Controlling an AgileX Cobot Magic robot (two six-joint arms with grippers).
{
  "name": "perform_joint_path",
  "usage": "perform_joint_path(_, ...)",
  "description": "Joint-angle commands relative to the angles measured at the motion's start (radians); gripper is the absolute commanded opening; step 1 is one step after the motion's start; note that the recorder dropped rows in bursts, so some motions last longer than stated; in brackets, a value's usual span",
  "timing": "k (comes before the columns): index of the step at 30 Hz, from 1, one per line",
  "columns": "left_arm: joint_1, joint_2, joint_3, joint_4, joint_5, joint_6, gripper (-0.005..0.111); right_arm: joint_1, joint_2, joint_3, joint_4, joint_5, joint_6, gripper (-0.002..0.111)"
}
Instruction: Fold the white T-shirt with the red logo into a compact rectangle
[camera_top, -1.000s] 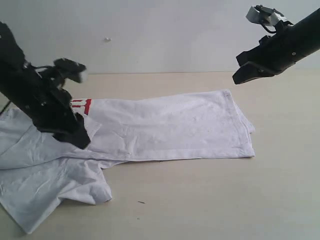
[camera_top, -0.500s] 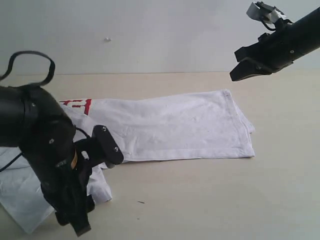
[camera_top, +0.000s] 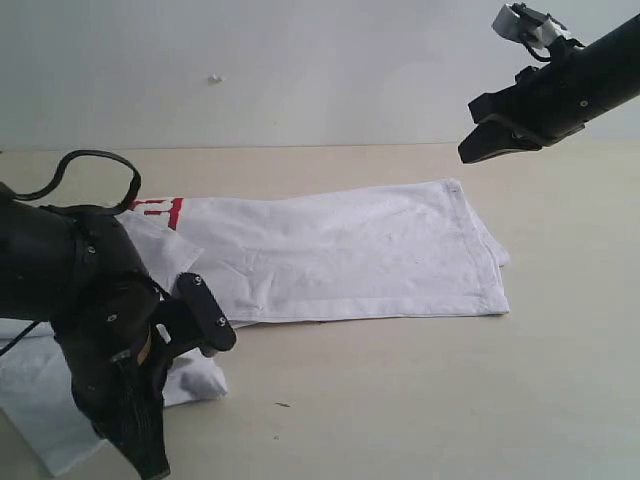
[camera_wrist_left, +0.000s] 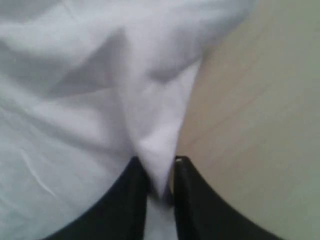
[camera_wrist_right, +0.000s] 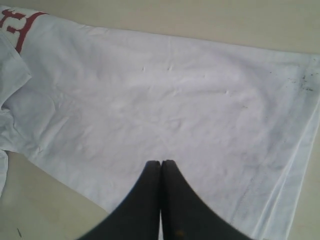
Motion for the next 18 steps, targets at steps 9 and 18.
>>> perform_joint_path(9,-0.003,-0.048,-0.068,0.133,0.095,0.064,0.000,0.000,-0.003,-0.005,0.010,0.004,-0.009,0.000)
perform_joint_path(18,0.046,-0.057,-0.129,0.198,0.046,0.321,0.000,0.000,-0.003,-0.005,0.010,0.004,-0.009,0.000)
